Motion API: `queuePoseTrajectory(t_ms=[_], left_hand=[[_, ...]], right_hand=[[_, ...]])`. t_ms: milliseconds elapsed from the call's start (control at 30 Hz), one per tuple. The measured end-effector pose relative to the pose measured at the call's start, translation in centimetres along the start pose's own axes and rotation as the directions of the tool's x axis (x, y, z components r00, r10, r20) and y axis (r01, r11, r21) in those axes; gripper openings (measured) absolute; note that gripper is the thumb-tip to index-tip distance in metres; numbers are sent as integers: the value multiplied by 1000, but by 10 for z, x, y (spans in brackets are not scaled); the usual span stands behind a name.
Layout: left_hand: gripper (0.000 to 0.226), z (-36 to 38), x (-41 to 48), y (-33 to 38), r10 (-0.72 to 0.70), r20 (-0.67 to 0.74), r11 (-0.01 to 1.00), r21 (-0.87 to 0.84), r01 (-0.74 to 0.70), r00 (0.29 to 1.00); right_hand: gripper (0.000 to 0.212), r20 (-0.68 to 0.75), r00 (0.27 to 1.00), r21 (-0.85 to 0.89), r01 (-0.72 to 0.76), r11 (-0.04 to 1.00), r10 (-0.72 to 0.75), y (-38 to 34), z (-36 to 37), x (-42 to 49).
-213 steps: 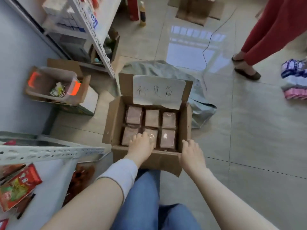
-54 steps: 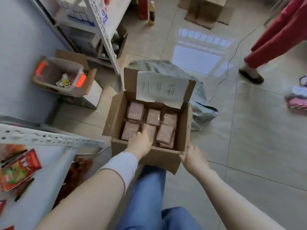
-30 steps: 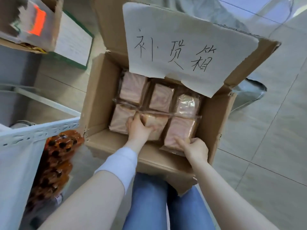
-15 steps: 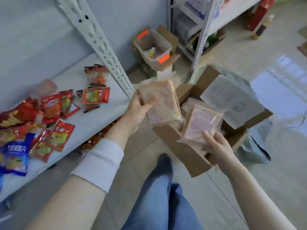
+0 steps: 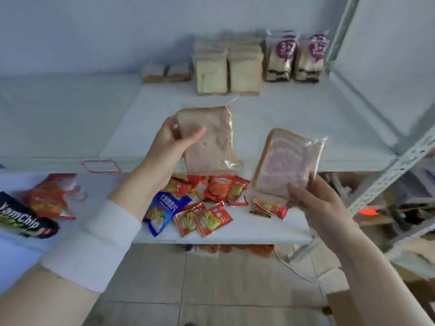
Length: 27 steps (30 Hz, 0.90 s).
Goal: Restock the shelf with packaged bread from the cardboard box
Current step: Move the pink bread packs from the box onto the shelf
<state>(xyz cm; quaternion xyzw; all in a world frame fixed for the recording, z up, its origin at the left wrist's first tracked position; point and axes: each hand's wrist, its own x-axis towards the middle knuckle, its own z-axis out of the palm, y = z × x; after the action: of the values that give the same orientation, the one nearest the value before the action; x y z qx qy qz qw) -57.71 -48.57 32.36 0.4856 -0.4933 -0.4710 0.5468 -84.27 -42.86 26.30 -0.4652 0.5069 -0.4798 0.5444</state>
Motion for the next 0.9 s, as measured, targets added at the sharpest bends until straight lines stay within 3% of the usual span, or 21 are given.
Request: queuePoseTrajectory(t_ms=[167,300,533,667,800,900], left_hand=[[25,-125,70,-3,16,-219,987,162,20,976],[31,-169,144,-15,6,-298,987,153,42,955],[41,-192,292,-37,19,-382,982,181,54,924],[52,-194,361,-58,49,-432,968,243,64,901],[52,-191,400,-76,46,-502,972,223,78,864],[50,-188,415,-82,73,-522,954,284,93,850]], right_hand=[[30,-11,998,-117,56,992,-58,-16,129,97],[32,-98,988,-192,99,976,-119,-31,204,180],[26,-218,955,-391,103,915,-201,-43,274,329],[33,-310,917,-518,58,853,-251,-36,300,392],[49,-409,831,-569,90,817,-377,-26,318,425],[45,-509,775,-576,18,817,-375,-19,324,443]])
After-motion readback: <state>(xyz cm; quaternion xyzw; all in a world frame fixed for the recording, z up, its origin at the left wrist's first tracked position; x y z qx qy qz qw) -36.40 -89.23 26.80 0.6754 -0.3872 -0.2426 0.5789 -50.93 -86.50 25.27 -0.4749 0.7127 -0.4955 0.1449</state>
